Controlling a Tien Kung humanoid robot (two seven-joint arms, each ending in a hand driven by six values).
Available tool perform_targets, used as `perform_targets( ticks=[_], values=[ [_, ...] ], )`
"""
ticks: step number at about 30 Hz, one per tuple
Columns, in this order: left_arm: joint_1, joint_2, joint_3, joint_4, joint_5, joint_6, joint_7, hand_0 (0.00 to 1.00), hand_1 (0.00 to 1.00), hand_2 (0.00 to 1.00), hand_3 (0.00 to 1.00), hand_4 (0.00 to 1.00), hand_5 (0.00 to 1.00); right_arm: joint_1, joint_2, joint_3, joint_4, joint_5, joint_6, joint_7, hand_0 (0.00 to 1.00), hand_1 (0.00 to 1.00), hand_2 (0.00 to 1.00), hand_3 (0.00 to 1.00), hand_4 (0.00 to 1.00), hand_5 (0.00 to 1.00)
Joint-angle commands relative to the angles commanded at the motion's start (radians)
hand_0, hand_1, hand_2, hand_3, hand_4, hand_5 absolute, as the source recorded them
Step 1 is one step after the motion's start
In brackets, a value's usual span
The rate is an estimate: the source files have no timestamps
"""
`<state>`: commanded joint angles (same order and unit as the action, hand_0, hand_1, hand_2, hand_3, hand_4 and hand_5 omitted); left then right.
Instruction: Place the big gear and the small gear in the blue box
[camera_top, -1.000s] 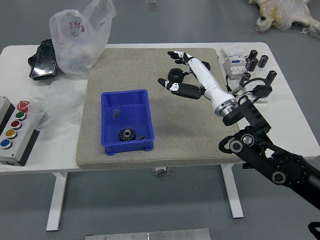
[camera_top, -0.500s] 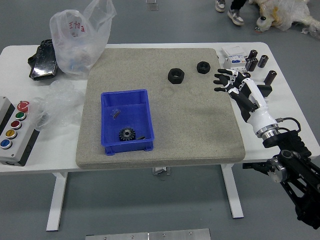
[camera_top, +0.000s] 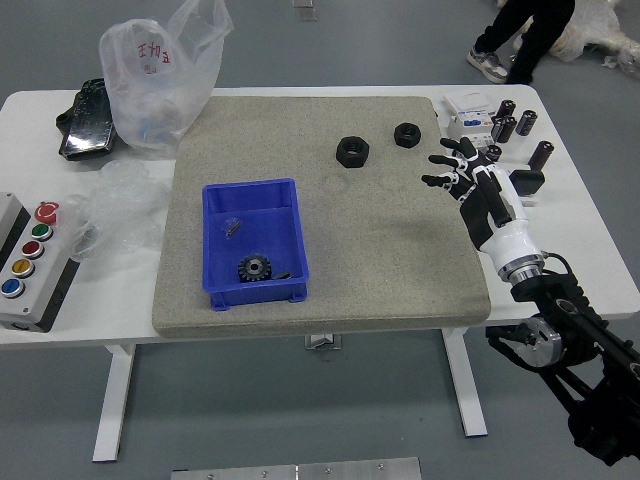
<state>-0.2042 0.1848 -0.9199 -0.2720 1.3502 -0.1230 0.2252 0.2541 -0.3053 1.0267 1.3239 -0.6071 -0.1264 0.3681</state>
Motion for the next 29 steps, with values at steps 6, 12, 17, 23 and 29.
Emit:
perform_targets(
  ticks=[6,12,17,23,29],
  values=[
    [0.006,-0.005,0.015,0.001,-0.026,0.005,-0.002,0.708,0.441,0.441,0.693,0.712,0.561,-0.013,0.0,0.01,-0.003,0.032,0.011,0.008,0.562,0.419,0.506,0.651,0.832,0.559],
    [0.011,-0.019,0.026,0.002,-0.046,0.011,0.0,0.708,0.403,0.422,0.693,0.713,0.562,-0.026,-0.003,0.03,-0.002,0.066,0.026,0.014,0.561,0.607,0.588,0.651,0.832,0.573],
    [0.002,-0.024,0.041,0.004,-0.06,0.015,-0.005,0.706,0.356,0.404,0.692,0.712,0.563,-0.042,-0.002,0.054,0.009,0.082,0.03,0.022,0.562,0.632,0.633,0.651,0.831,0.567],
    [-0.013,-0.019,0.05,0.007,-0.064,0.019,-0.012,0.704,0.294,0.362,0.691,0.711,0.565,-0.045,-0.003,0.084,0.025,0.076,0.03,0.026,0.723,0.748,0.824,0.754,0.831,0.596],
    [-0.022,-0.018,0.038,0.011,-0.028,0.066,-0.037,0.701,0.309,0.371,0.693,0.713,0.564,-0.045,-0.011,0.096,0.034,0.056,0.023,0.02,0.739,0.764,0.822,0.772,0.828,0.607]
  ],
)
